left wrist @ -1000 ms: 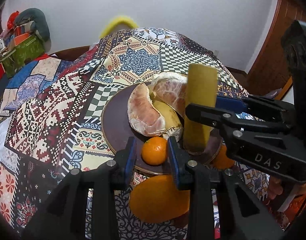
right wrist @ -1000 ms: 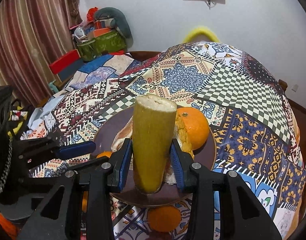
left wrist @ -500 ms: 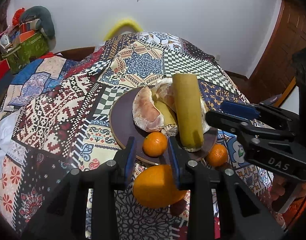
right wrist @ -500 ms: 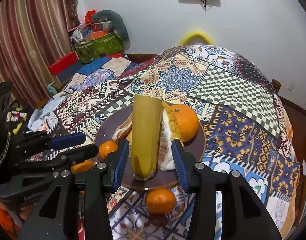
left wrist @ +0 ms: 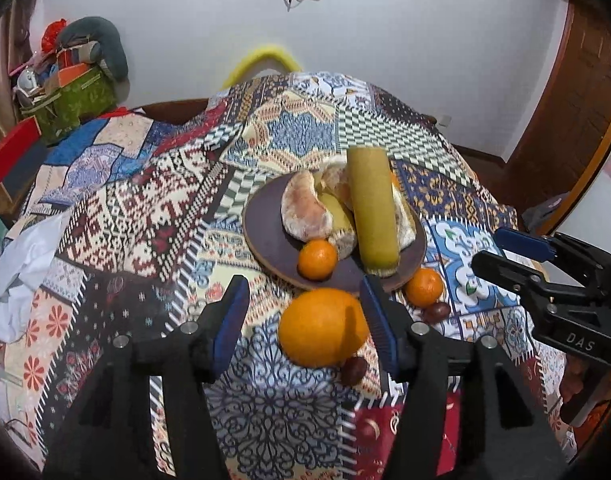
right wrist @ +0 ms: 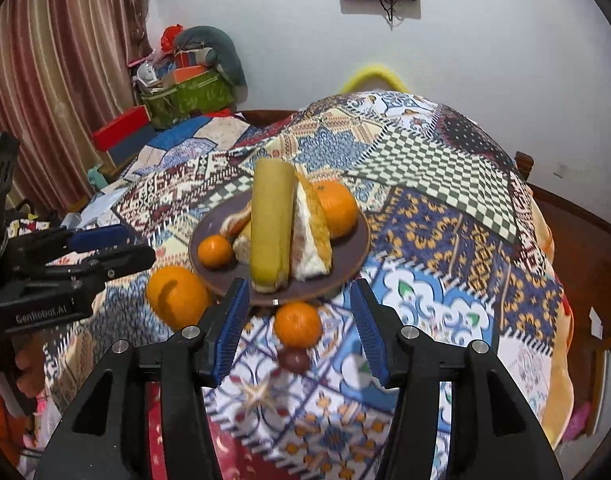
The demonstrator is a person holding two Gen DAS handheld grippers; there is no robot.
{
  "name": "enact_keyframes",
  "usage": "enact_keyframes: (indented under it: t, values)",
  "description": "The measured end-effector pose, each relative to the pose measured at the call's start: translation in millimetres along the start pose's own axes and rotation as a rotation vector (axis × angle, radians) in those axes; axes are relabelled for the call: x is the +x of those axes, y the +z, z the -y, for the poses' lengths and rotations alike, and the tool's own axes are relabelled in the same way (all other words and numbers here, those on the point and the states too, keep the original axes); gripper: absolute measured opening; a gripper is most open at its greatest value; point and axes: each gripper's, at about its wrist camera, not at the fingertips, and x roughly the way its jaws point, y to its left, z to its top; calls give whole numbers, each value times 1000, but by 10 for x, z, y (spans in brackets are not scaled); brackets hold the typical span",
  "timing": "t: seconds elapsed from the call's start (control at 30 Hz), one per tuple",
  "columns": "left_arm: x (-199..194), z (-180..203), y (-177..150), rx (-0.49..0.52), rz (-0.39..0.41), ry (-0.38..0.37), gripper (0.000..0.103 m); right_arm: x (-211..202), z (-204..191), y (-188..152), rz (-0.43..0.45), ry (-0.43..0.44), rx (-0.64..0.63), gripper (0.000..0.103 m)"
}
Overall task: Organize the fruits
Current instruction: 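Set the cylinder upright on the plate while the left gripper releases the tangerine there, then grasp the large orange with the left gripper while the right gripper grasps a small tangerine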
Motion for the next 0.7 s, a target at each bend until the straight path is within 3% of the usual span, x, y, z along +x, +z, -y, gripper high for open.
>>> enact_keyframes:
  t: [0.4,0.7]
  values:
    - [268,89,-279,-26,-105,-35,59,36,11,-273,-55,3,-1,49]
    - [397,157,-270,5,-85,-5,66,304,26,-277,-98,13,11,49]
